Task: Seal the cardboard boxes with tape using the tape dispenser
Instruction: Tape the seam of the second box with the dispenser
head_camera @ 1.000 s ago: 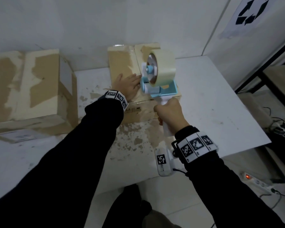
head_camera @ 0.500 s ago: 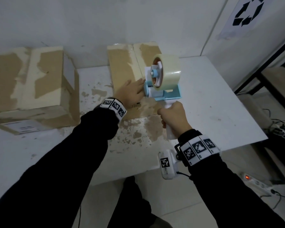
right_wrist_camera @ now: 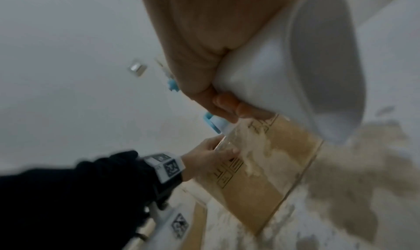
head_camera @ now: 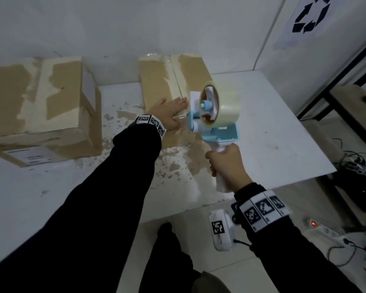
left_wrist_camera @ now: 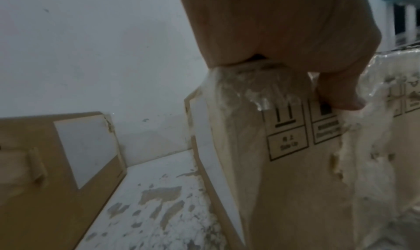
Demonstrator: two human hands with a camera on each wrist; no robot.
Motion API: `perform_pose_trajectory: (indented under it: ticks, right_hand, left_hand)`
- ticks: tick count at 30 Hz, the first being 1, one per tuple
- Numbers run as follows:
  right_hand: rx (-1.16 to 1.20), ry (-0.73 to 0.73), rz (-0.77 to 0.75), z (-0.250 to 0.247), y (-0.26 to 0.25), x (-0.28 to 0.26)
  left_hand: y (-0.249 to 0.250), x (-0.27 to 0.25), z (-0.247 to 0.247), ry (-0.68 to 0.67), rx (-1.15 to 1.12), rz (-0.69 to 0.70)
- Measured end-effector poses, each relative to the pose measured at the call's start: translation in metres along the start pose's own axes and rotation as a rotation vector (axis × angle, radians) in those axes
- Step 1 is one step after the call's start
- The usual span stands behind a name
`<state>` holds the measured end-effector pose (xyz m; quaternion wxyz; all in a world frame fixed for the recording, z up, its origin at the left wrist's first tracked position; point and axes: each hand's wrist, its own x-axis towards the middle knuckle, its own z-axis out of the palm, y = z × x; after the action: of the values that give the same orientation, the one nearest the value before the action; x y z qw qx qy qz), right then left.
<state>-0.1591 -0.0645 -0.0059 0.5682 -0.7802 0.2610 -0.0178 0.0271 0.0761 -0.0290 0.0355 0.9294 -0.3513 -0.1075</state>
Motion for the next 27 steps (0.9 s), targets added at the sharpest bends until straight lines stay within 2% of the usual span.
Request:
perform_pose_trajectory:
  ticks: [5,12,17,21,27]
  right_hand:
    - [-0.022,-0.003,-0.001,-0.001,0.002,0.0]
    - [-0.094,0.035,0.049,0.01,0.016,0.005]
    - [-0.152,0.062,0.063,0.013,0.02,0.015]
    - [-0.218,0.073,0.046,0.013,0.02,0.025]
    - [-0.535,0.06,0.06,-0.007,0.048,0.035]
  left_hand:
    - [0.006,-0.006,-0.003,-0.017,0.025,-0.023]
    - [0.005,-0.008,-0.001,0.003,0.027,0.021]
    - [-0.002,-0.003,-0.004,-0.003,-0.09,0.029]
    - [-0.01,0.002,-0.004,-0.037,-0.073,0.076]
    - [-0.012,0.005,-0.003,-0.031,-0.054,0.085]
